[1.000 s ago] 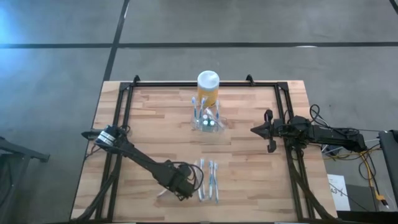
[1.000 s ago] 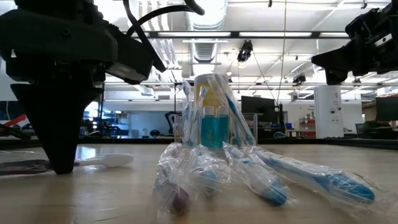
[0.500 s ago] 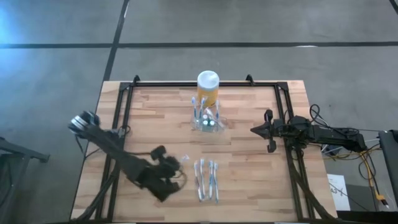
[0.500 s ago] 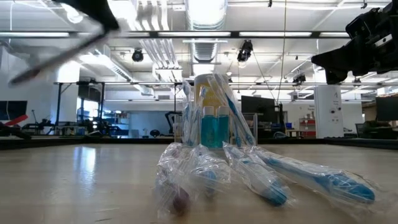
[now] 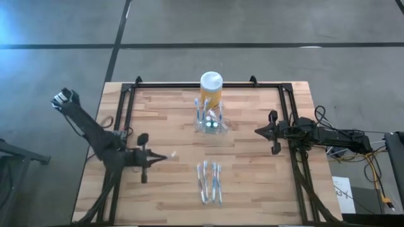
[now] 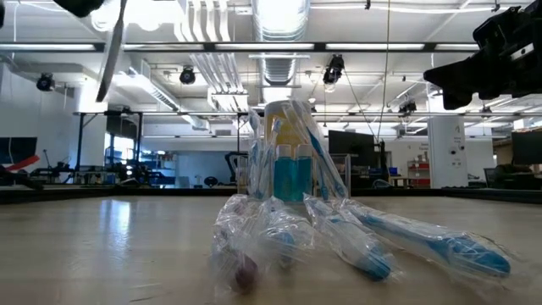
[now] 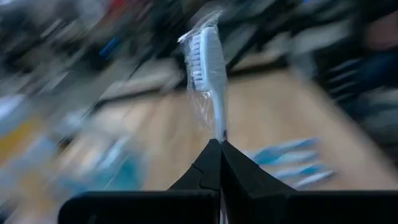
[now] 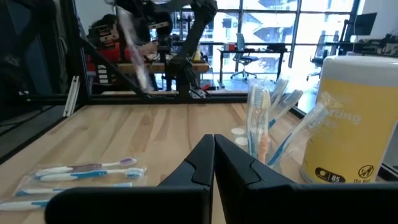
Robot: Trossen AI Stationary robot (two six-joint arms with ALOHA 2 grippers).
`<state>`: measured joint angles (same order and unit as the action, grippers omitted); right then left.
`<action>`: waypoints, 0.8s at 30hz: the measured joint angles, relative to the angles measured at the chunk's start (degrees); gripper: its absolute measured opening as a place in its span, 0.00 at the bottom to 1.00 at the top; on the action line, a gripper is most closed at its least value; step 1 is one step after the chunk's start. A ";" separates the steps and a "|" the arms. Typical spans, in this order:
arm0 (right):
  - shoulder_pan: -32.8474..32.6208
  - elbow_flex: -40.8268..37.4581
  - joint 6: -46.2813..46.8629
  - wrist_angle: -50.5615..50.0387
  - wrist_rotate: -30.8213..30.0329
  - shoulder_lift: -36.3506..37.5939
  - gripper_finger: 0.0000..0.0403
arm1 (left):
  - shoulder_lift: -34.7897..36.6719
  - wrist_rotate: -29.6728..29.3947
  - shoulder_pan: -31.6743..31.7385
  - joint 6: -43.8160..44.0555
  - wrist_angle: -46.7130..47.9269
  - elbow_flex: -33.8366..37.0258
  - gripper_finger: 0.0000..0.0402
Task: Pick & Place toothbrushing station
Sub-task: Put the violet toothbrush into the transparent organizer
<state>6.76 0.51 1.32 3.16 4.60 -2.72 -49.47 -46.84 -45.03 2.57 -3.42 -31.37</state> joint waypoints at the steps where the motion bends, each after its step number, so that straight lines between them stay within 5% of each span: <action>1: 0.00 0.00 0.00 -0.02 0.00 0.00 0.02 | 2.26 5.00 1.15 -4.84 -6.63 3.27 0.00; 5: 0.00 0.00 0.04 -0.04 0.00 -0.04 0.02 | 12.00 21.39 8.96 -12.33 -16.05 12.17 0.00; 14: -0.01 0.00 0.06 0.68 0.01 -0.04 0.02 | 28.06 49.12 37.69 -5.80 -6.18 16.80 0.00; 24: -0.02 0.00 4.94 0.90 -0.13 -0.04 0.02 | 37.85 49.23 43.03 -1.50 6.98 16.81 0.00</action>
<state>6.74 0.51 6.27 4.05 4.47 -2.76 -11.62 2.39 -2.00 1.07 3.56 -14.56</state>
